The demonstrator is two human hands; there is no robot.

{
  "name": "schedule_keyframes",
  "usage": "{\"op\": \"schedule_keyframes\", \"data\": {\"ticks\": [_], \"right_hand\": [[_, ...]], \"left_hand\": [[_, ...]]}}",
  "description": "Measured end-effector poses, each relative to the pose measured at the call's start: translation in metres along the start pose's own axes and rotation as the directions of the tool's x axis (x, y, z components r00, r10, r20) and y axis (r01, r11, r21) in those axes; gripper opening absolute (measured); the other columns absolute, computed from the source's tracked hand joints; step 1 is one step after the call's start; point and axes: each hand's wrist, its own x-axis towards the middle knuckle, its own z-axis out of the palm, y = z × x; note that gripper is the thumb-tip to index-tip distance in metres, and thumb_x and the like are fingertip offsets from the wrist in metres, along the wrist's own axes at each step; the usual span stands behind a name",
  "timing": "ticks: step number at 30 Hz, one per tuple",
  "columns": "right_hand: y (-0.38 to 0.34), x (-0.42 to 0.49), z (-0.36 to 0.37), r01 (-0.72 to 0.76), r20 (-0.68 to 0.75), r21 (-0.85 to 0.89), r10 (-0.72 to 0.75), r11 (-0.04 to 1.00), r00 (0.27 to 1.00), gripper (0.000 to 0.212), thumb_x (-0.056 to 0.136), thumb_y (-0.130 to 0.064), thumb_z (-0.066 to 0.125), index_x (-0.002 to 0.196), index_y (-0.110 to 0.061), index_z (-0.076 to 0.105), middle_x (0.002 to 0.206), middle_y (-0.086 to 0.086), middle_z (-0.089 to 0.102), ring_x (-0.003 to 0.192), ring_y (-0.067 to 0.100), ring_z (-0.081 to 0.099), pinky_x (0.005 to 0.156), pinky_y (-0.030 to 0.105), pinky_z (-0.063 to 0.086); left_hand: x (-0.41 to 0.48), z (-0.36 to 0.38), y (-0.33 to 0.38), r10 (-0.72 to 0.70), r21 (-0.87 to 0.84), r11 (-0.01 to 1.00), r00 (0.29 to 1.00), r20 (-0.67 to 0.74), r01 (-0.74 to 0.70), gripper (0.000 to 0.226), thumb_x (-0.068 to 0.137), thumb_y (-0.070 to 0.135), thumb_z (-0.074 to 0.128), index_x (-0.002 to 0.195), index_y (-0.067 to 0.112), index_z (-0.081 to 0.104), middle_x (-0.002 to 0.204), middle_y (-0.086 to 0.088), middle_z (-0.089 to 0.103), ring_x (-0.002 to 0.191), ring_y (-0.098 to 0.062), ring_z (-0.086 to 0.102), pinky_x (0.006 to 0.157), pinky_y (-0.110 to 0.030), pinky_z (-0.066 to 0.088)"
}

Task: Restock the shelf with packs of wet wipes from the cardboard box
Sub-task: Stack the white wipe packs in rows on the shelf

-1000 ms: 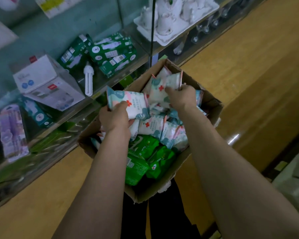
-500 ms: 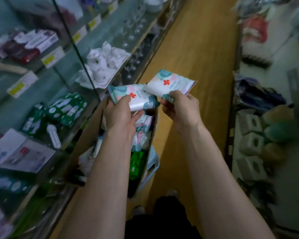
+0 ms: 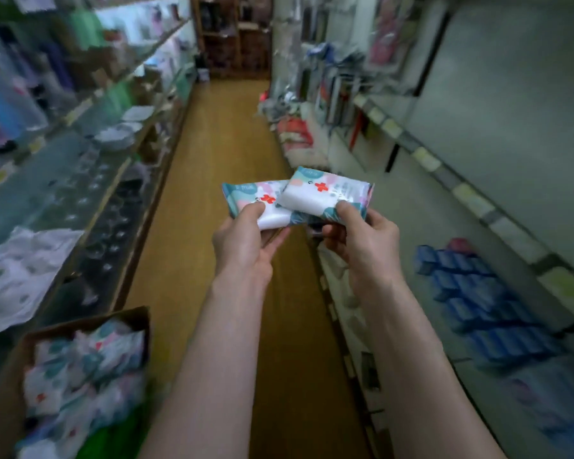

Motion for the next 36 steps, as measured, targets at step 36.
{"op": "schedule_keyframes", "data": {"ticks": [36], "right_hand": [[-0.185,0.085,-0.421,0.445,-0.903,-0.012,-0.201,0.896,0.380,0.032,0.103,-0.015,0.043,0.074,-0.009,0.055,0.059,0.004,0.061,0.036,0.003,0.052,0.039,0.017,0.047]], "left_hand": [[-0.110,0.408,-0.281,-0.573,0.433,0.817,0.450,0.684,0.381,0.020,0.094,0.000,0.051,0.112,0.007,0.051,0.102,-0.014,0.063,0.091,-0.027,0.066,0.080,-0.038,0.057]]}}
